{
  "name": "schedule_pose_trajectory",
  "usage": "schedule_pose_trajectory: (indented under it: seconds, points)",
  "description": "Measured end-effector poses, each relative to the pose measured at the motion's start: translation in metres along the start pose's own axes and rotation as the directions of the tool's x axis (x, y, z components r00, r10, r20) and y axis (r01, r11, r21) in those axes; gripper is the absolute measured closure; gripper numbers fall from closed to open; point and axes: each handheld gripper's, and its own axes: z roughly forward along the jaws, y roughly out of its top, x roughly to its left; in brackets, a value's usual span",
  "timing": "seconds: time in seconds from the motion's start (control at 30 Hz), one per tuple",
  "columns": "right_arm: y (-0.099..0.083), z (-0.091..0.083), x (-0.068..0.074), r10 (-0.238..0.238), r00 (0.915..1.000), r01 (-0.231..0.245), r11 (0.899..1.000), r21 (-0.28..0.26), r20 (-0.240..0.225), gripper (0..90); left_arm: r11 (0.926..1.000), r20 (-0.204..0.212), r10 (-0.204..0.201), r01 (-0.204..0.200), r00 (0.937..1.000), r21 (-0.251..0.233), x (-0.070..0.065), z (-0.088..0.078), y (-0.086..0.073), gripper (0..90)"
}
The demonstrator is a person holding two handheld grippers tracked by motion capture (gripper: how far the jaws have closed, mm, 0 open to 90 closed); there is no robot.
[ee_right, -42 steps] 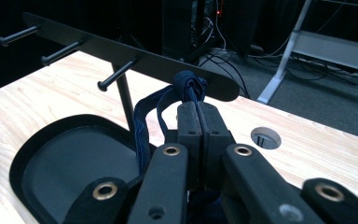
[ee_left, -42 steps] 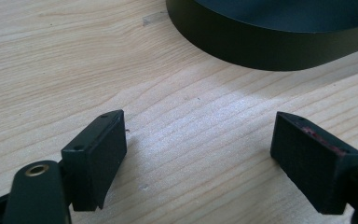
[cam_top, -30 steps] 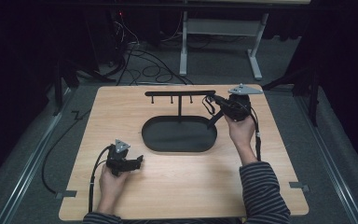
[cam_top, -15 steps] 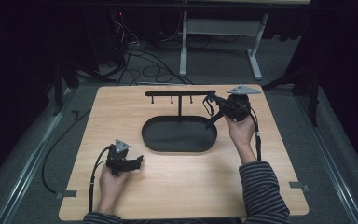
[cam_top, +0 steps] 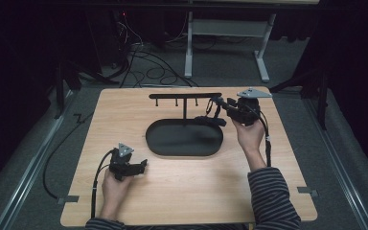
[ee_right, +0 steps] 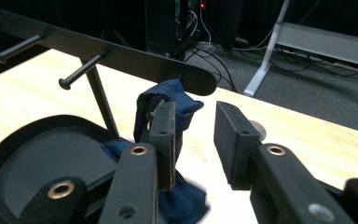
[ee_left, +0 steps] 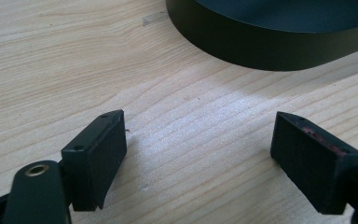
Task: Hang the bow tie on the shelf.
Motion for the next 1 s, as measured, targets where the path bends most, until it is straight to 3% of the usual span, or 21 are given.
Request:
schedule_pose_trajectory:
  seconds: [0.2,0.5,1.0]
  points:
    - [-0.003,-0.007,-0.003,0.007,0.9999,-0.007,1.0,-0.011,-0.007,63.8,1.0,0.0,-0.001,0.001,1.0,0.0,0.0,0.0,0.0,18.7]
    - [-0.008,-0.023,-0.015,0.061,0.9978,-0.062,0.997,-0.043,-0.027,51.7,1.0,0.0,0.0,0.0,1.0,0.0,0.0,0.0,0.0,18.7]
    - [-0.023,-0.045,-0.028,0.099,0.9935,-0.102,0.994,-0.041,-0.056,48.9,1.0,0.0,-0.001,0.001,1.0,-0.002,0.0,0.0,0.0,18.7]
